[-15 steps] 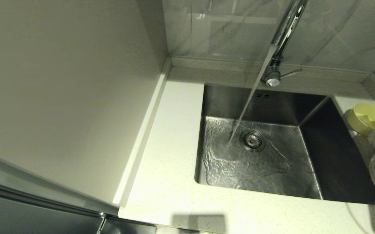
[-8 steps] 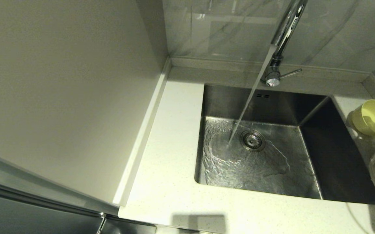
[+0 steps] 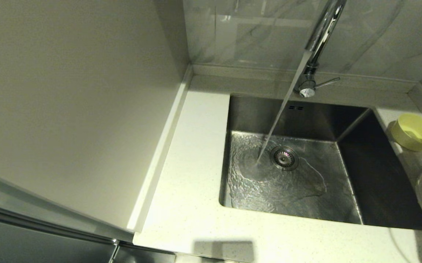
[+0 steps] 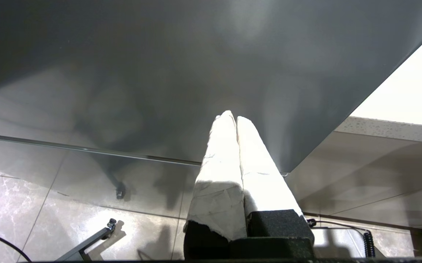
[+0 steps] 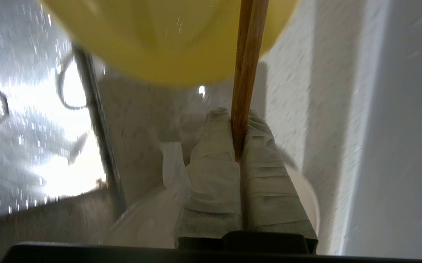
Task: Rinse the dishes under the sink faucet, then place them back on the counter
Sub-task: Pick up the chopsticks
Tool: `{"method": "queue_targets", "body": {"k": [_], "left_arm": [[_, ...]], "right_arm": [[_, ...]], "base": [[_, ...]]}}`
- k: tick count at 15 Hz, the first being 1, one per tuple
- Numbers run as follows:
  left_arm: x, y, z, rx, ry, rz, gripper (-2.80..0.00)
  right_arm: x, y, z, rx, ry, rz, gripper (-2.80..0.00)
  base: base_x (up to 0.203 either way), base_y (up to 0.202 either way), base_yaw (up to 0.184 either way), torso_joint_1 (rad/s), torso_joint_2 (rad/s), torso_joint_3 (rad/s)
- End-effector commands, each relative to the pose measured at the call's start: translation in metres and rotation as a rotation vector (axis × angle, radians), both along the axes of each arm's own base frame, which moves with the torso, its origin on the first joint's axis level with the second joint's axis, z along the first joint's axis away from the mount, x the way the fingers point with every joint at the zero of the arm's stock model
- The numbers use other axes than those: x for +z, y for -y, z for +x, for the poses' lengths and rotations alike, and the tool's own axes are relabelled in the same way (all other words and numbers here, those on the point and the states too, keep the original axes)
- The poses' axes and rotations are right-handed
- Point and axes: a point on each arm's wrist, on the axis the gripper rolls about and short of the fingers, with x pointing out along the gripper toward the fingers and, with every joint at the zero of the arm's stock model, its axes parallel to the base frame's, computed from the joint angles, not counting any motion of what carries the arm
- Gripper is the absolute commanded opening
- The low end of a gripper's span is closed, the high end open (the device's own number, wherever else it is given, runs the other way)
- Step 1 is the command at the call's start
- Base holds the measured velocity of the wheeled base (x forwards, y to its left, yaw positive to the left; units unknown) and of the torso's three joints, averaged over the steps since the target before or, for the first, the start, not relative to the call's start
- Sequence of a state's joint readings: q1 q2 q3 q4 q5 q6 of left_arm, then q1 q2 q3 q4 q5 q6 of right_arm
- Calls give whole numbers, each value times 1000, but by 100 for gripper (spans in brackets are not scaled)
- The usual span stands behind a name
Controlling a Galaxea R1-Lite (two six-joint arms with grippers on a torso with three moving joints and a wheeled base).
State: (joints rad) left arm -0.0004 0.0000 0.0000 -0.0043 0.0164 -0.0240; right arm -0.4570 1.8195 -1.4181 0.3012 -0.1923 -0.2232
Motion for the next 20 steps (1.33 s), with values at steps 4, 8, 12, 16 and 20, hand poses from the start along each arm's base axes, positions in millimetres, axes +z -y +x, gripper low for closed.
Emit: {"method": "queue_targets", "body": {"k": [4,8,12,16,20], "left_arm": [[0,0,0,1,2,-1,-280],[0,0,0,1,2,-1,-280],[0,0,0,1,2,-1,-280],[0,0,0,1,2,-1,-280],[0,0,0,1,2,-1,-280]], "right_arm": [[20,-3,-12,-3,68,-39,-280],[37,-9,-23,-4,117,-63,-280],[60,-20,-41,50,210,-46,-280],[91,-39,-72,226,393,82,-280],[96,-69,-97,419,500,331,-280]], "base": [[0,0,0,0,0,0],[0,0,0,0,0,0],[0,0,0,0,0,0],[0,0,0,0,0,0],[0,0,0,0,0,0]]}}
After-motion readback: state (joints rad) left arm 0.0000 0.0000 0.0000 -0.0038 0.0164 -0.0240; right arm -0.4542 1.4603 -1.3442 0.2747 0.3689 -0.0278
